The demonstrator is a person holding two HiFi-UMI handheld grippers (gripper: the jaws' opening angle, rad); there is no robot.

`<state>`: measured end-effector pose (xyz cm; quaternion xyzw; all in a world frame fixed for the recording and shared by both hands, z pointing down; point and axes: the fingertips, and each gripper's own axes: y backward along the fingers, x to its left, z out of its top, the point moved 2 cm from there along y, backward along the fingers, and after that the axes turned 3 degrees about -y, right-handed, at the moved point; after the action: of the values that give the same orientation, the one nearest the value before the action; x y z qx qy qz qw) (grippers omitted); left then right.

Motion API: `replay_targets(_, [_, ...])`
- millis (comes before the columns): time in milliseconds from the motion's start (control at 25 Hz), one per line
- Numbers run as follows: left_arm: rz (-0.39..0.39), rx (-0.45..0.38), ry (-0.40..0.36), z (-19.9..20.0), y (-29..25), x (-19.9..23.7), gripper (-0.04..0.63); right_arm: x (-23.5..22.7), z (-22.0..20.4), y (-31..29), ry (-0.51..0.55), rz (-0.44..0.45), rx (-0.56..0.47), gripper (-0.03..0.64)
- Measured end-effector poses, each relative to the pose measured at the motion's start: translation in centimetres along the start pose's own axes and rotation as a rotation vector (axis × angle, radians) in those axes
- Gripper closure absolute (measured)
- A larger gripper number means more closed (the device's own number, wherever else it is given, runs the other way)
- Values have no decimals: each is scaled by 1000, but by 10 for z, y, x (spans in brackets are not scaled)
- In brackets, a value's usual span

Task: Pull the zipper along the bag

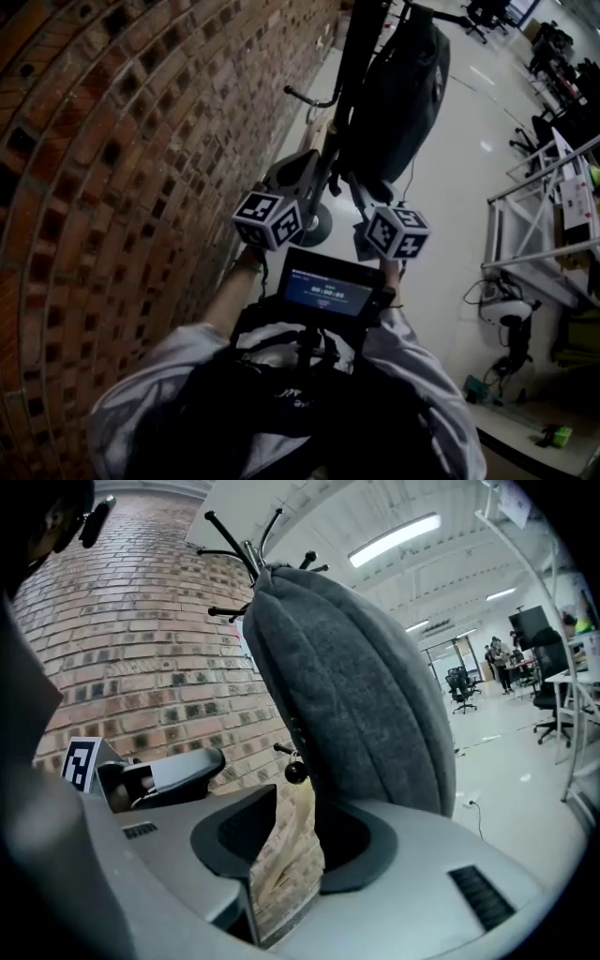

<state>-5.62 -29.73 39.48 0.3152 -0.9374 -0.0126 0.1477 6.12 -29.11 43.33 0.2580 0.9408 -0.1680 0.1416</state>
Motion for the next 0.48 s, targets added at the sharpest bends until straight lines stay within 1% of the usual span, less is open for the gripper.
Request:
replay_targets(200, [5,-2,2,0,0,4,588,-7,5,14,3,-43,-34,491])
replay_targets(360, [6,-6,10,-1,-3,5,588,-7,14,9,9,-77,-55,491])
replay_targets(480, [1,-3,7,-2,-4,4,588,-1,19,6,-23,-56,-73,491])
